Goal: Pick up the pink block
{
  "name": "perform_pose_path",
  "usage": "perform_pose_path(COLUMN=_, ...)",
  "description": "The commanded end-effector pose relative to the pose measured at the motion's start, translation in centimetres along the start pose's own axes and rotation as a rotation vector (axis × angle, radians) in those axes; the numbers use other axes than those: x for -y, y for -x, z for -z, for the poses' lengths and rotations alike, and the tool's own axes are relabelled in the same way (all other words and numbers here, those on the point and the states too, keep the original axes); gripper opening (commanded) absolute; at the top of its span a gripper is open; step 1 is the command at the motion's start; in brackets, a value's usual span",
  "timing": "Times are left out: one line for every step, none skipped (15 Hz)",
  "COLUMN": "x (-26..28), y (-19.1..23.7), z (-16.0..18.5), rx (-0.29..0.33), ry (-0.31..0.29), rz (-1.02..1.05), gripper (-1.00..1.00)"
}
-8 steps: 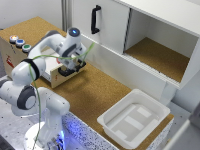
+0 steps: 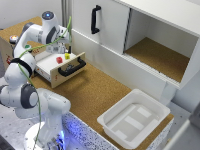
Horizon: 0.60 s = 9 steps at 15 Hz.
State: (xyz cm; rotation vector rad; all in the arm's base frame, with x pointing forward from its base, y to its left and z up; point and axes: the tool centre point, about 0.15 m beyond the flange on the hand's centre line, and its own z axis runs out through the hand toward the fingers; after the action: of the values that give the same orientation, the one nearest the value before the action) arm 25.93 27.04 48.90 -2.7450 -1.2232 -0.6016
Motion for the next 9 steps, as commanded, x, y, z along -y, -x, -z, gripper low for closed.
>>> perform_pose_path(x=3.1, y=-4.0, z=-4.9, rx=0.233, ry=-0.091, rz=0.203, gripper=1.0)
perform_pose_path(x=3.9, y=-3.9, z=-5.9, rx=0.265, ry=-0.099, rz=0.236, gripper=1.0)
perform_pose_path(x=4.8, y=-3.6, z=-7.3, rx=0.31, ry=-0.111, rz=0.283, gripper=1.0)
perform_pose_path(x=5.3, y=-3.3, z=-8.7, rx=0.349, ry=-0.147, rz=0.325, gripper=1.0)
perform_pose_path(x=5.6, y=-3.0, z=-9.8, rx=0.362, ry=-0.145, rz=0.362, gripper=1.0)
perform_pose_path(x=5.4, y=-2.8, z=-10.4, rx=0.355, ry=-0.152, rz=0.38, gripper=1.0)
perform_pose_path(x=5.0, y=-2.4, z=-10.9, rx=0.335, ry=-0.15, rz=0.396, gripper=1.0)
perform_pose_path(x=4.8, y=-1.9, z=-11.4, rx=0.339, ry=-0.126, rz=0.422, gripper=1.0)
perform_pose_path(x=4.5, y=-1.3, z=-11.8, rx=0.338, ry=-0.098, rz=0.444, gripper=1.0)
